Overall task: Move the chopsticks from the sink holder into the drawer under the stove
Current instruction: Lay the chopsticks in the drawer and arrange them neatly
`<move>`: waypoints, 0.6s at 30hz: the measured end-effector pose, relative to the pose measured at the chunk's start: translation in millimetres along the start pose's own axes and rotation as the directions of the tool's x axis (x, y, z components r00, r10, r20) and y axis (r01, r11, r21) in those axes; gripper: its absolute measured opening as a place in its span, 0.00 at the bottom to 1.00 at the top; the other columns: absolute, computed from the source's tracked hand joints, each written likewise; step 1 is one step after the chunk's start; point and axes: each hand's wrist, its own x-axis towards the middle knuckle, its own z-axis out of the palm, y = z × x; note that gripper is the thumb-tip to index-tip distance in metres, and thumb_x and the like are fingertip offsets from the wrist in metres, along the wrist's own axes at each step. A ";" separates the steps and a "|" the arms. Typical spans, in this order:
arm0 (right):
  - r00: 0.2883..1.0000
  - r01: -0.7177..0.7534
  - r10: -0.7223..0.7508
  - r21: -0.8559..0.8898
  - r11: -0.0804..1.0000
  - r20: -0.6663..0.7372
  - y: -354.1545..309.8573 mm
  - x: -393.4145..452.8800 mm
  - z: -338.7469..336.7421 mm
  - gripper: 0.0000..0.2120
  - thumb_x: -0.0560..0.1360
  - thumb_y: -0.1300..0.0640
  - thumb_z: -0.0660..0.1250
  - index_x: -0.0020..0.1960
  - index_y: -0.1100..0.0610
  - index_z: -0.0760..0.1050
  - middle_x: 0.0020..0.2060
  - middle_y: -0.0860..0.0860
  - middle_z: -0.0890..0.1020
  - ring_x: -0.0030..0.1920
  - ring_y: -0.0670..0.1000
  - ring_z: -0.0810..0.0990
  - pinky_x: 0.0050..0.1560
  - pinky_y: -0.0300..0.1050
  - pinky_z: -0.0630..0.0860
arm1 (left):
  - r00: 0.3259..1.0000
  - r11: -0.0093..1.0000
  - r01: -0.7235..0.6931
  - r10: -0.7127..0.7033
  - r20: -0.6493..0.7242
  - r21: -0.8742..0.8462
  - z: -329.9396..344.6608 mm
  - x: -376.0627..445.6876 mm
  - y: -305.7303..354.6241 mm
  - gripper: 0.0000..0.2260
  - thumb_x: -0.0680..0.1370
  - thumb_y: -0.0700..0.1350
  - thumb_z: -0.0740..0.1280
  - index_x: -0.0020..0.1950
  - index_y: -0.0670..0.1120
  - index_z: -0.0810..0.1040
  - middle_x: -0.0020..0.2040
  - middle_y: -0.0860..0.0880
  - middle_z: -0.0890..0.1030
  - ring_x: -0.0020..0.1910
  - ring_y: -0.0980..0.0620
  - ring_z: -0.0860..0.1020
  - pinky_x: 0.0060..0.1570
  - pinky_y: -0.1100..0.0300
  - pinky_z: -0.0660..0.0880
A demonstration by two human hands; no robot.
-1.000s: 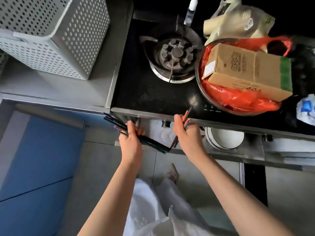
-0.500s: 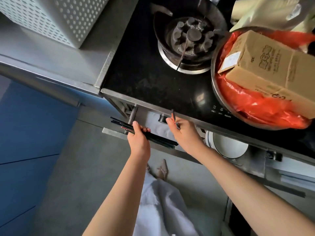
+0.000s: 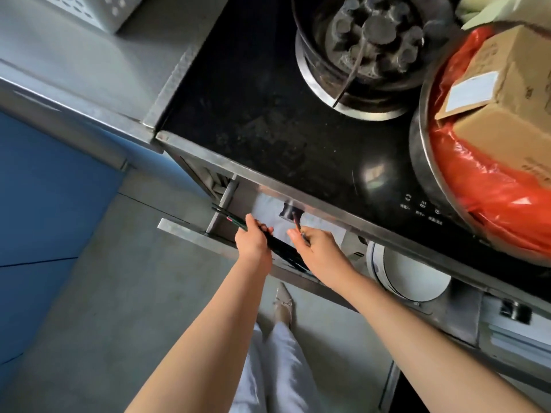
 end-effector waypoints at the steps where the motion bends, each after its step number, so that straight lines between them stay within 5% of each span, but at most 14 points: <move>1: 1.000 0.005 -0.005 -0.006 1.000 0.022 2.8 3.9 2.7 0.22 0.80 0.50 0.59 0.27 0.39 0.68 0.22 0.44 0.61 0.24 0.43 0.61 0.26 0.32 0.62 | 1.000 1.000 0.016 -0.016 -0.015 0.008 3.3 5.8 -1.4 0.16 0.83 0.46 0.58 0.36 0.44 0.65 0.31 0.47 0.68 0.28 0.50 0.71 0.34 0.58 0.71; 4: 0.997 0.014 -0.011 -0.038 0.999 0.078 14.8 12.0 6.9 0.22 0.80 0.50 0.58 0.28 0.35 0.69 0.22 0.44 0.63 0.23 0.42 0.63 0.25 0.31 0.63 | 0.995 0.996 0.086 -0.085 -0.043 0.031 11.1 23.1 -8.7 0.15 0.83 0.46 0.58 0.37 0.44 0.66 0.31 0.47 0.68 0.28 0.49 0.70 0.35 0.57 0.69; 8: 0.985 -0.003 0.024 -0.122 0.993 0.171 38.9 20.7 8.4 0.21 0.80 0.47 0.57 0.28 0.45 0.65 0.25 0.45 0.65 0.25 0.43 0.61 0.25 0.33 0.64 | 0.985 0.986 0.167 -0.165 -0.044 0.030 18.4 42.8 -20.7 0.16 0.83 0.45 0.57 0.36 0.44 0.67 0.31 0.47 0.67 0.28 0.50 0.68 0.33 0.59 0.67; 14: 0.960 -0.003 0.073 -0.247 0.969 0.271 67.5 41.7 14.1 0.19 0.80 0.48 0.56 0.31 0.47 0.64 0.28 0.46 0.69 0.29 0.45 0.68 0.27 0.35 0.61 | 0.957 0.958 0.288 -0.288 -0.031 -0.008 24.0 61.9 -34.3 0.17 0.84 0.39 0.50 0.36 0.43 0.67 0.33 0.47 0.69 0.31 0.49 0.69 0.35 0.60 0.68; 18: 0.940 -0.019 0.121 -0.304 0.953 0.319 80.9 54.8 17.5 0.20 0.80 0.45 0.55 0.30 0.46 0.63 0.26 0.45 0.67 0.26 0.44 0.66 0.26 0.38 0.60 | 0.930 0.940 0.341 -0.341 -0.136 -0.026 20.4 72.0 -34.8 0.16 0.82 0.37 0.48 0.37 0.42 0.67 0.32 0.46 0.69 0.31 0.49 0.69 0.48 0.57 0.68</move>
